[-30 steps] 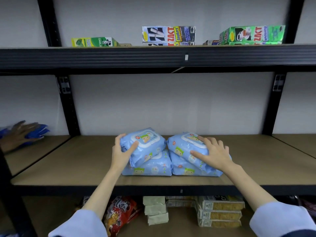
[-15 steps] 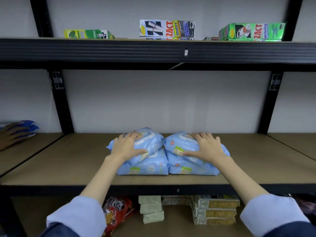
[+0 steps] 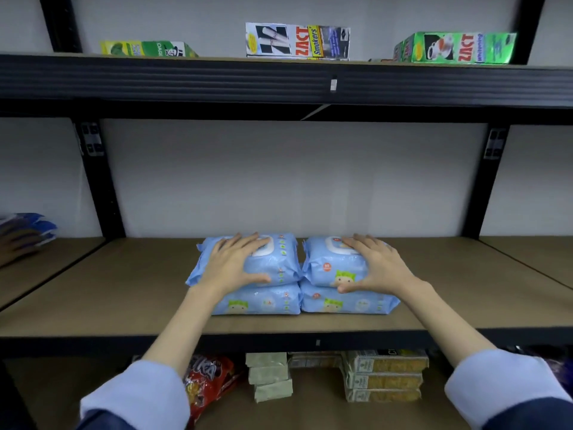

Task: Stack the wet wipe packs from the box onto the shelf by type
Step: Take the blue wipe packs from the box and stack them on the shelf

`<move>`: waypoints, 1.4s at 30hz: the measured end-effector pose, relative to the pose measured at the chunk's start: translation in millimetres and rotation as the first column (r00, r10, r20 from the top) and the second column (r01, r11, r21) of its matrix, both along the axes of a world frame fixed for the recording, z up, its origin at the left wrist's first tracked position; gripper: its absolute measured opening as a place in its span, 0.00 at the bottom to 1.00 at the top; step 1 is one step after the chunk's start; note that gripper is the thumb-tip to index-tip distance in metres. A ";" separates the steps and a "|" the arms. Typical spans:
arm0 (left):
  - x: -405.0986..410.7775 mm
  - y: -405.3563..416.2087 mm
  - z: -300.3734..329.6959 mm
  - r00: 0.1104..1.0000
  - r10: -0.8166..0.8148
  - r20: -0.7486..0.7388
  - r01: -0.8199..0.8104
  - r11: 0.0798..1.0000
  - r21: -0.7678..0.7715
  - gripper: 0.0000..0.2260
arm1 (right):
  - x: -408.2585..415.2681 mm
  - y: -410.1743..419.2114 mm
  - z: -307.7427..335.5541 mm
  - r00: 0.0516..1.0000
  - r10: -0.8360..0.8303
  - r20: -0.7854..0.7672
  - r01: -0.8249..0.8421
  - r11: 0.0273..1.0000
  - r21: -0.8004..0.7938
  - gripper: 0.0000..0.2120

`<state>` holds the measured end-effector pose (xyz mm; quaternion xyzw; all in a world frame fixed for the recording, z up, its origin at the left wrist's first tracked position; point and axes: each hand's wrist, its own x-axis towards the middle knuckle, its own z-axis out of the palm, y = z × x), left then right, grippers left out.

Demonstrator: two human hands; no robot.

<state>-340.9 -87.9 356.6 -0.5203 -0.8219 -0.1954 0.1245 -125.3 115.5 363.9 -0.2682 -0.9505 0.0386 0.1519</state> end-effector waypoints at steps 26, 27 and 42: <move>1.9 10.3 -0.5 0.978 -0.020 -0.207 0.012 0.999 -0.041 0.56 | -18.9 -0.3 0.3 0.997 0.061 0.050 -0.066 0.993 0.098 0.48; 1.6 8.2 -1.0 0.967 -0.012 -0.254 0.003 0.999 -0.037 0.54 | -18.2 -1.8 1.0 0.997 0.057 0.057 -0.063 0.992 0.113 0.48; 13.7 12.8 -23.9 0.899 0.036 -0.436 -0.028 0.999 0.023 0.44 | -11.4 -12.2 -16.2 0.999 0.047 0.015 -0.049 0.968 0.245 0.60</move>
